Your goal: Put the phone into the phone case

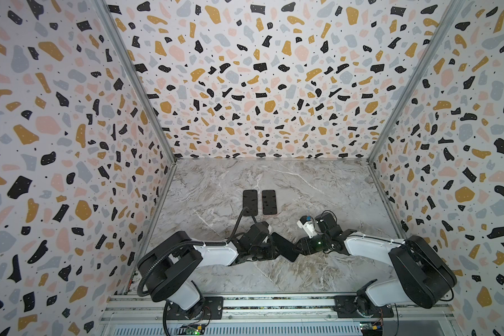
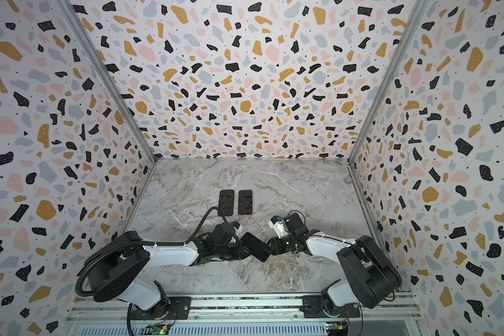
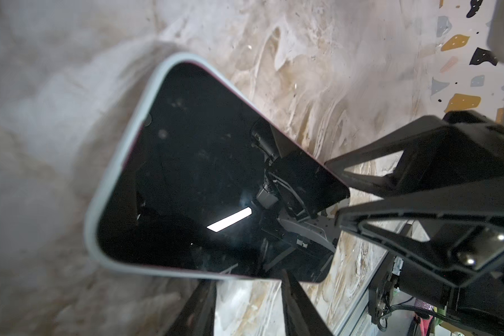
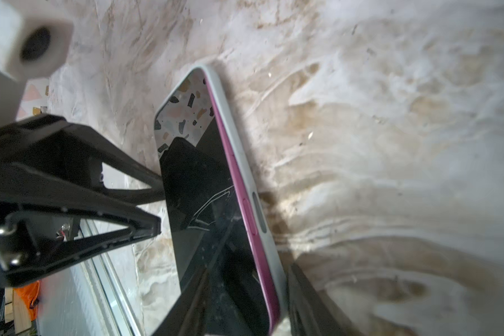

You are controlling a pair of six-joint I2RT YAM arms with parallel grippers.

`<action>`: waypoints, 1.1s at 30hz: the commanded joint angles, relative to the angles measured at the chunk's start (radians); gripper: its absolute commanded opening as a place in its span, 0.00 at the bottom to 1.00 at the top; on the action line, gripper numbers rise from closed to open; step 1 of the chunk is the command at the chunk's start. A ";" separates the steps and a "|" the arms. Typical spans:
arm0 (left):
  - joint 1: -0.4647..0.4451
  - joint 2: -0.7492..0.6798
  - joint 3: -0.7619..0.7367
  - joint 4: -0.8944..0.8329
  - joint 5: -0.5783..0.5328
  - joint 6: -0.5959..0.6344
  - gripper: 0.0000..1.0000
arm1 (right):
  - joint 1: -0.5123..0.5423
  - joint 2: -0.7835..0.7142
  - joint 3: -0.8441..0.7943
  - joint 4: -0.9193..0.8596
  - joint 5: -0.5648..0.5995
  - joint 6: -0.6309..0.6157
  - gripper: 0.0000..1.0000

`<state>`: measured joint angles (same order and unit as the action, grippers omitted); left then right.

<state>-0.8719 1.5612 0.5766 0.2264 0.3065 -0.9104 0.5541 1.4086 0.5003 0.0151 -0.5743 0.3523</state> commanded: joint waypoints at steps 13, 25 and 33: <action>0.010 0.171 0.175 -0.077 0.119 0.116 0.35 | 0.092 -0.135 -0.117 0.044 0.013 0.154 0.42; -0.058 -0.007 0.130 -0.326 0.097 0.032 0.36 | 0.091 -0.306 -0.161 -0.073 0.230 0.380 0.50; -0.068 -0.026 0.138 -0.320 0.089 0.000 0.31 | 0.098 -0.367 -0.201 -0.013 0.225 0.451 0.50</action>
<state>-0.9329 1.5337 0.7101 -0.0788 0.4011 -0.8944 0.6441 1.0554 0.2962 -0.0078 -0.3679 0.7605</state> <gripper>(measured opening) 0.316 0.501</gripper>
